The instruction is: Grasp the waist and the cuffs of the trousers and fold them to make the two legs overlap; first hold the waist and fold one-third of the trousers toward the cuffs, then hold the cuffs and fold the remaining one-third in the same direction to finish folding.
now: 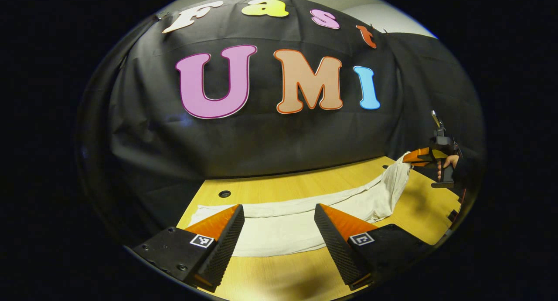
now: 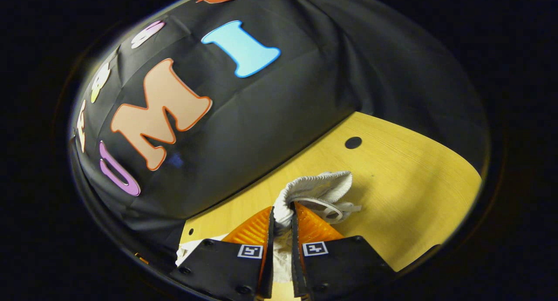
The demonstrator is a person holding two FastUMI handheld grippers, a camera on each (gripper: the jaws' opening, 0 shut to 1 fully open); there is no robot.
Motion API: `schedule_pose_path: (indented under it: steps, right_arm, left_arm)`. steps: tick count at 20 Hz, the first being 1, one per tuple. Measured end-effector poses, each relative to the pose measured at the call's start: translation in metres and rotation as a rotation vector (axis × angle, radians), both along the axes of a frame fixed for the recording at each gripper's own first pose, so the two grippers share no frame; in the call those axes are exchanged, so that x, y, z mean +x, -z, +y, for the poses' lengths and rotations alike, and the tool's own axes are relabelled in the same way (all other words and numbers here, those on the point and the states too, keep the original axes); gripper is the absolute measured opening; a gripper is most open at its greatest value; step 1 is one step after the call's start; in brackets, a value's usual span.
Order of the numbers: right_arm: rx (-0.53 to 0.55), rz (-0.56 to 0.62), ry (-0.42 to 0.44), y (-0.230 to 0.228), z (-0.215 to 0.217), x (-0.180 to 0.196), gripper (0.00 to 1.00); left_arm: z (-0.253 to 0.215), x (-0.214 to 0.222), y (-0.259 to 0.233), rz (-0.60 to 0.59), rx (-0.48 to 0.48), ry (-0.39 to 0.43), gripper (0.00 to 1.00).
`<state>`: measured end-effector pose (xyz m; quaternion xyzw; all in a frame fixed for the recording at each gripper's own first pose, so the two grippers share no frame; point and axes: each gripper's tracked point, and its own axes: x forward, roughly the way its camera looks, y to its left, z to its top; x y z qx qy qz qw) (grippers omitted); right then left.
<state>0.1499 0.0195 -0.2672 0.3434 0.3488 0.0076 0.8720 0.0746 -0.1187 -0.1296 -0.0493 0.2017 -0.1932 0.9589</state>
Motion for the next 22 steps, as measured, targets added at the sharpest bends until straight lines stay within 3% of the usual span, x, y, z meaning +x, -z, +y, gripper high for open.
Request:
schedule_pose_path:
  steps: [7,12,17,22]
  right_arm:
    - [0.080,-0.087,-0.099,-0.054,0.091,0.018,0.19]
    - [0.119,-0.109,-0.190,-0.068,0.164,0.011,0.19]
    - [0.132,-0.059,-0.321,-0.043,0.243,-0.017,0.19]
    - [0.102,0.046,-0.432,0.011,0.313,-0.061,0.19]
  left_arm:
    - [0.047,0.001,0.019,0.033,-0.005,-0.047,0.96]
    - [0.081,-0.005,0.030,0.052,-0.007,-0.084,0.96]
    - [0.113,-0.014,0.046,0.085,-0.006,-0.121,0.96]
    - [0.141,-0.022,0.065,0.118,0.010,-0.133,0.96]
